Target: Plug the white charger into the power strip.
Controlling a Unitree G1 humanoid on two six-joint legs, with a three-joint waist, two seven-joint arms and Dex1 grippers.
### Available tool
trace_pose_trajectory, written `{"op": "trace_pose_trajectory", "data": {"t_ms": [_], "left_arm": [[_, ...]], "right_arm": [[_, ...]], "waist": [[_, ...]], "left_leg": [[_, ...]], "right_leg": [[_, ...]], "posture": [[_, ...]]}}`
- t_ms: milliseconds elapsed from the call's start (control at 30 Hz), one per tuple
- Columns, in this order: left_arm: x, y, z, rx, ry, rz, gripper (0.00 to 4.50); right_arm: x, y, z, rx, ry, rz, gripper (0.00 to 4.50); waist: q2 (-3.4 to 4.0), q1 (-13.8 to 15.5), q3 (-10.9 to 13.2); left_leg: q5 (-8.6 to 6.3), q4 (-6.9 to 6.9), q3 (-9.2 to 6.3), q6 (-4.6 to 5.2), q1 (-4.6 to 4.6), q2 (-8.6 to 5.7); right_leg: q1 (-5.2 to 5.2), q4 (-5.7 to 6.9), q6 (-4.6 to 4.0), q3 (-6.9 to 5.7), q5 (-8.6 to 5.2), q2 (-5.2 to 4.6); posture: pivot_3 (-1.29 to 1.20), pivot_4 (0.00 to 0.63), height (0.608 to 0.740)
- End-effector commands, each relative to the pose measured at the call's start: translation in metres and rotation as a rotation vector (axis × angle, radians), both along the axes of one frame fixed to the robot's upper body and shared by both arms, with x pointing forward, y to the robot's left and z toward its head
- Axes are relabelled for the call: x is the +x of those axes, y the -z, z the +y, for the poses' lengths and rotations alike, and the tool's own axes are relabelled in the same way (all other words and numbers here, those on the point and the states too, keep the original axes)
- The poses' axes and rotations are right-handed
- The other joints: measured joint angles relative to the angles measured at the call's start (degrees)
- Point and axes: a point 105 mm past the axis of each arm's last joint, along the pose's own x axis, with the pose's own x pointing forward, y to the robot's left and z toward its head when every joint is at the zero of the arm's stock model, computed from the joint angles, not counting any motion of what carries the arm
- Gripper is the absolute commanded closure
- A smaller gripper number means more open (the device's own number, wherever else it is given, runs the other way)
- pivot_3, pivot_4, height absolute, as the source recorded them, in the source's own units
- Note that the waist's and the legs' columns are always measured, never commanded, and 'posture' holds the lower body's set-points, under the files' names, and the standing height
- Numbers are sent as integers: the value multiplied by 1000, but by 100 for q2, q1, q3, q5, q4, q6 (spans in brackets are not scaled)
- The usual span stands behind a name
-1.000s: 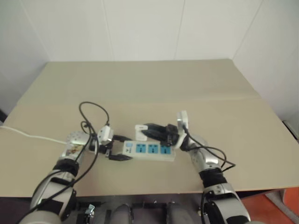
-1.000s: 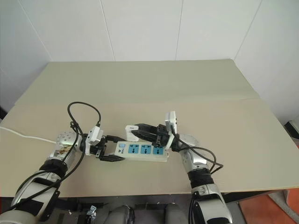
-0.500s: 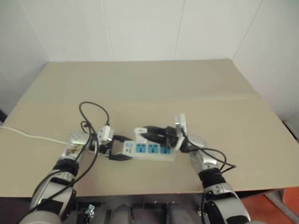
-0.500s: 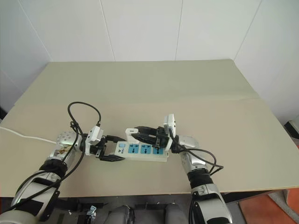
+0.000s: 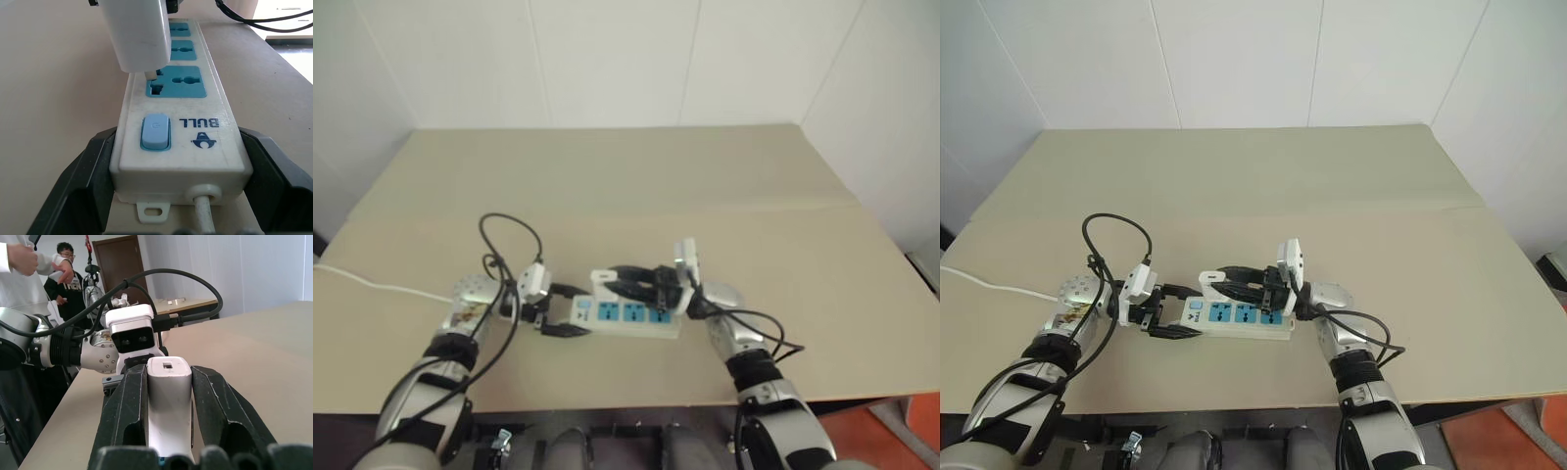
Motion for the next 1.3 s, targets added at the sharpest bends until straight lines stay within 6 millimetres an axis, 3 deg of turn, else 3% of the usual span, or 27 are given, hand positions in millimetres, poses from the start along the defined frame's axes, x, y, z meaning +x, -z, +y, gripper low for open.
{"op": "trace_pose_trajectory", "data": {"t_ms": [33, 967, 1300], "left_arm": [[-4, 3, -2, 15, 22, 6, 1234], [-2, 1, -3, 11, 24, -1, 1234], [-2, 1, -3, 9, 23, -1, 1234]], "right_arm": [[-1, -9, 1, 7, -14, -48, 3374], [5, 4, -10, -58, 25, -48, 3374], [-1, 7, -5, -84, 3, -99, 3374]], "waist": [[0, -1, 0], [-1, -1, 0], [-1, -1, 0]], "left_leg": [[0, 0, 0, 0, 0, 0], [0, -1, -1, 0, 9, 0], [0, -1, -1, 0, 9, 0]], "right_leg": [[0, 0, 0, 0, 0, 0], [12, -4, 1, -1, 0, 0], [13, -5, 1, -1, -1, 0]], "posture": [[0, 150, 740], [0, 150, 740], [0, 150, 740]]}}
